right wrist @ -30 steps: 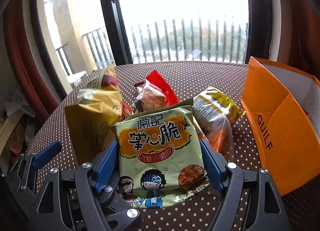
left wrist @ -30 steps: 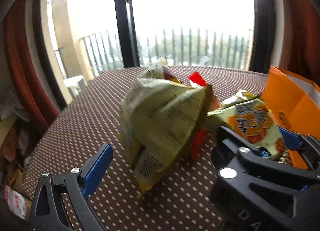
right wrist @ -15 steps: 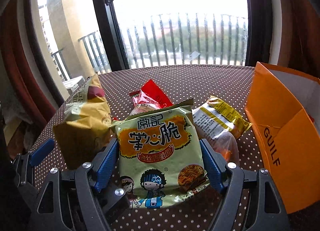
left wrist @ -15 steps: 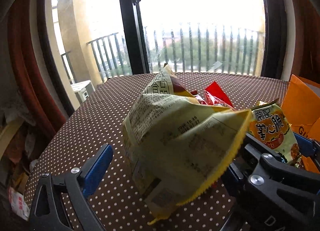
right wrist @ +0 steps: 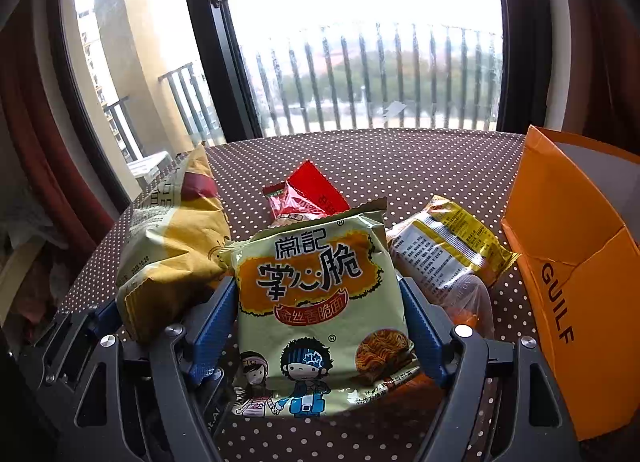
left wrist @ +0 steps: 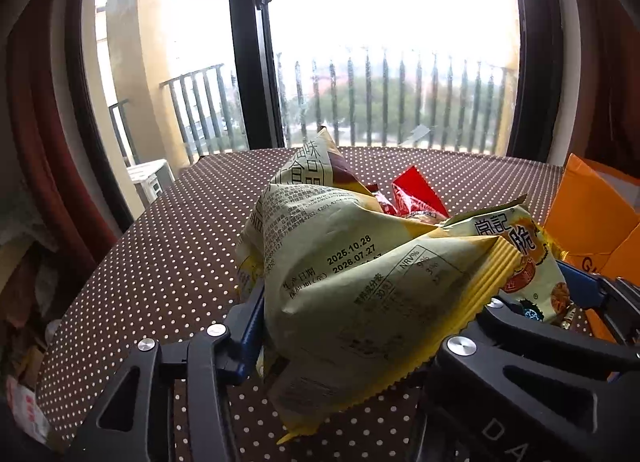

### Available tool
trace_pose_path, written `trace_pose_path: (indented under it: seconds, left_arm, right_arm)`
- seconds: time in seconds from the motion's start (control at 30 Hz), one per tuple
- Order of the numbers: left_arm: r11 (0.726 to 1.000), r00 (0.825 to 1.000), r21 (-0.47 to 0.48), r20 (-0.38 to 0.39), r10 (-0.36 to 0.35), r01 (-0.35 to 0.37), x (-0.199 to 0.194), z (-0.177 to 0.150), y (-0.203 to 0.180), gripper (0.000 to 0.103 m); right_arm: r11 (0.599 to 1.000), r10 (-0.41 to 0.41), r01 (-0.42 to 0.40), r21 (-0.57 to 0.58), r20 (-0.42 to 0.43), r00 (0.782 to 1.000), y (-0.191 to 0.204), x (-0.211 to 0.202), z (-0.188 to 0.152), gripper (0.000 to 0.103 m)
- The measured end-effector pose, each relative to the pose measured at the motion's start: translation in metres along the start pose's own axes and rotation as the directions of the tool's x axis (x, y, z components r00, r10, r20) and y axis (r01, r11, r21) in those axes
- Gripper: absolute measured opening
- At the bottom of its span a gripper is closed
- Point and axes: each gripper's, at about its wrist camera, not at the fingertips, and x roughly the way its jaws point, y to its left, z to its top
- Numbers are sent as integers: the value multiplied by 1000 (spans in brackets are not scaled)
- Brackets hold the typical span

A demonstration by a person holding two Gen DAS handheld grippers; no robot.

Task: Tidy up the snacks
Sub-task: 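Grasp the green cracker bag with the right tool while the left tool grasps the yellow chip bag, then carry both held bags over the orange box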

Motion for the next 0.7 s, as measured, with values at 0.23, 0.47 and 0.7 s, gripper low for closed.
trace_pose_path:
  seconds: [0.23,0.47,0.7]
  left_arm:
    - [1000,1000,-19,25,-15,16,-15,1,-5,49]
    - [999,998,-35,55,-28,30,-38,2,-11,49]
    - [998,995,-42,86,-48,52,-62,5,-14,49]
  right_arm:
    - [1000,13,-13,-16,29,999,-2,-16,-1,81]
    - [1000,17,-15,-25,63,998,-5,-35,-3,81]
    - [999,23,-20,-33,107,994,-8,-59,-1,81]
